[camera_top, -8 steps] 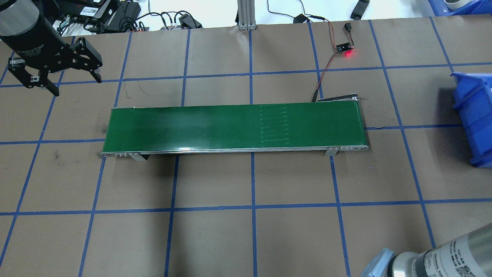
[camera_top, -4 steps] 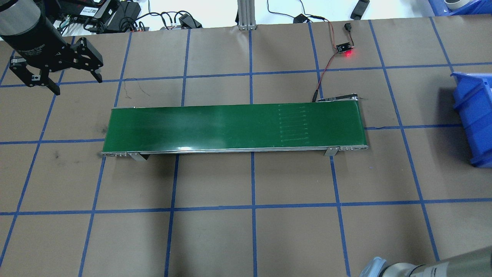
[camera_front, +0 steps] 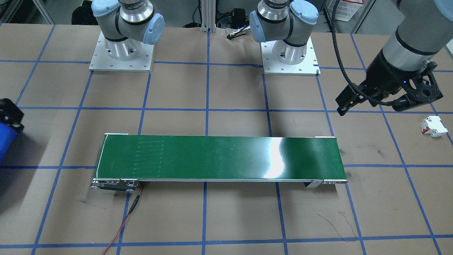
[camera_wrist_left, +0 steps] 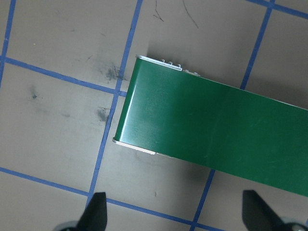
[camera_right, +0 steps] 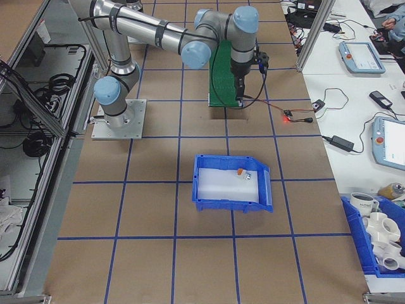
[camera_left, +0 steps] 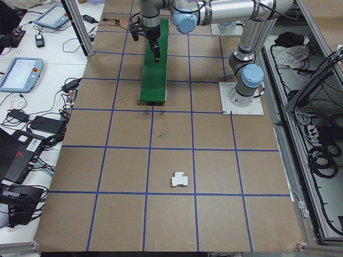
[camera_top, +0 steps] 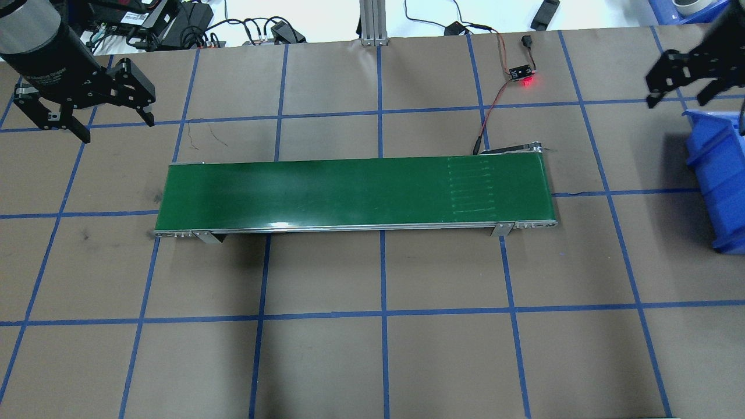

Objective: Move button from left to right

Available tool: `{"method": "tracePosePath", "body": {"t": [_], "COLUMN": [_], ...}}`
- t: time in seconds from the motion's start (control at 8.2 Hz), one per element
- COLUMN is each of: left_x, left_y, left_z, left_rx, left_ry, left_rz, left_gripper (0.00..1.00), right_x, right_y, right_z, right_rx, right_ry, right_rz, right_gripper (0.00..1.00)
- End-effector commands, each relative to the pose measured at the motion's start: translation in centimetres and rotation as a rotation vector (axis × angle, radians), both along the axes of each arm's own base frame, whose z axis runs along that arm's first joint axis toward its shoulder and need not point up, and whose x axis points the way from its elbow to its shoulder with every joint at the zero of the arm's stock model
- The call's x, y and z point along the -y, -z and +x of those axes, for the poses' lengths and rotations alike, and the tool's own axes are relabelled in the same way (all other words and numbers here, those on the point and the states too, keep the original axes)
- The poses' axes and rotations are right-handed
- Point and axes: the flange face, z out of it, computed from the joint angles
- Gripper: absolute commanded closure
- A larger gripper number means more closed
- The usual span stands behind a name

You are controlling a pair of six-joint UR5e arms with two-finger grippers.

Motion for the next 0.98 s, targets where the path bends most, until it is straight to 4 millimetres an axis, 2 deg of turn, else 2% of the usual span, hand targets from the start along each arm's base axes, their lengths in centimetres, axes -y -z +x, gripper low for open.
{"method": "tracePosePath", "body": {"t": [0.0, 0.12, 0.24, 0.61, 0.85], "left_x": [0.1, 0.2, 0.2, 0.3, 0.3], "left_y": [-0.1, 0.0, 0.3, 0.2, 0.7], "left_z": [0.0, 0.1, 0.1, -0.4, -2.8], "left_rx": [0.002, 0.001, -0.003, -0.010, -0.014], "left_ry": [0.013, 0.012, 0.012, 0.015, 0.056], "left_rz": [-0.006, -0.003, 0.002, -0.001, 0.009], "left_gripper": [0.00, 0.00, 0.00, 0.00, 0.00], "right_x": [-1.2, -2.1, -2.4, -2.5, -2.5], "right_y": [-1.6, -1.2, -0.9, -0.7, -0.7], "right_z": [18.5, 23.8, 25.7, 25.7, 25.7], "right_rx": [0.056, 0.058, 0.061, 0.055, 0.055], "right_ry": [0.072, 0.082, 0.082, 0.065, 0.065], "right_rz": [-0.039, -0.043, -0.048, -0.038, -0.038], "right_gripper": [0.17, 0.14, 0.05, 0.00, 0.00]}}
